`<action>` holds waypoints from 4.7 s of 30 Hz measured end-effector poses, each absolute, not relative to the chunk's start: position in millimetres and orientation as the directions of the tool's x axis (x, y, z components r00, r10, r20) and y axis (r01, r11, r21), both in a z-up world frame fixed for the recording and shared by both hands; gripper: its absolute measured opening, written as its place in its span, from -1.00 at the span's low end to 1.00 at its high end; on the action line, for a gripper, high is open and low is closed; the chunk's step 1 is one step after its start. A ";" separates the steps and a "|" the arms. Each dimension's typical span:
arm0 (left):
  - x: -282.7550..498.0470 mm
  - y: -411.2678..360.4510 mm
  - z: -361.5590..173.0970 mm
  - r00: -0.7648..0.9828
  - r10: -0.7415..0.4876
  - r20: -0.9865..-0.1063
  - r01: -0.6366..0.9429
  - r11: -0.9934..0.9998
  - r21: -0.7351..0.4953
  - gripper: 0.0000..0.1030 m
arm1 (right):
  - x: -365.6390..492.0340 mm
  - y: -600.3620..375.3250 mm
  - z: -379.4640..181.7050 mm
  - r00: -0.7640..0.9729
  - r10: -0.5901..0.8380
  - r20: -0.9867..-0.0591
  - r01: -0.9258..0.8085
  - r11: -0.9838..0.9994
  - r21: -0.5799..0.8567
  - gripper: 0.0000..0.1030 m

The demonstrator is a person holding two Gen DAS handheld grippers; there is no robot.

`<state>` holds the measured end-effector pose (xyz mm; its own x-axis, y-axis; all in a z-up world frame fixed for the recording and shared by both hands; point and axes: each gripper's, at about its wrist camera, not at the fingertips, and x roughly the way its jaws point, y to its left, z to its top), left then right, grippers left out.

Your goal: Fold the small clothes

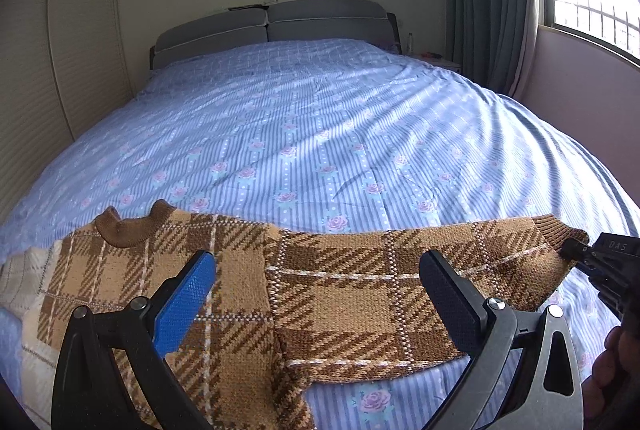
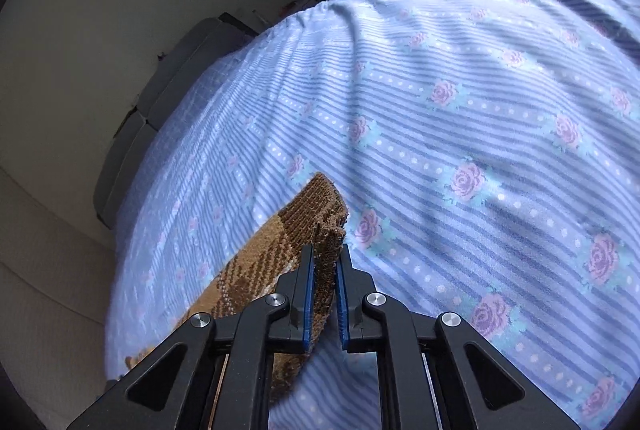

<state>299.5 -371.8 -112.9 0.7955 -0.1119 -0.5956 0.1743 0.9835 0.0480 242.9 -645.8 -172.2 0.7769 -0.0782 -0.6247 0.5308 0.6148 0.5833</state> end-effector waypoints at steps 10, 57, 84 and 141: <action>287.4 -261.6 -61.0 0.826 -0.025 -0.563 0.046 0.999 0.022 1.00 | 251.4 -543.7 -59.3 0.861 -0.087 -0.500 0.366 0.789 0.493 -0.79; 260.4 133.1 -124.1 0.704 0.220 -0.675 -0.338 0.940 -0.046 1.00 | 339.2 -34.5 -181.1 0.693 0.061 -0.718 -0.208 0.971 -0.119 -0.64; 279.7 -33.8 -138.8 0.732 0.093 -0.675 -0.130 0.991 -0.004 1.00 | 240.5 -313.1 -162.6 0.724 -0.057 -0.687 0.256 0.948 0.190 -0.09; 305.6 -11.1 -192.0 0.715 -0.028 -0.698 -0.068 0.992 -0.110 -0.69 | 232.8 -318.0 -190.8 0.704 -0.174 -0.689 0.335 0.936 0.106 -0.04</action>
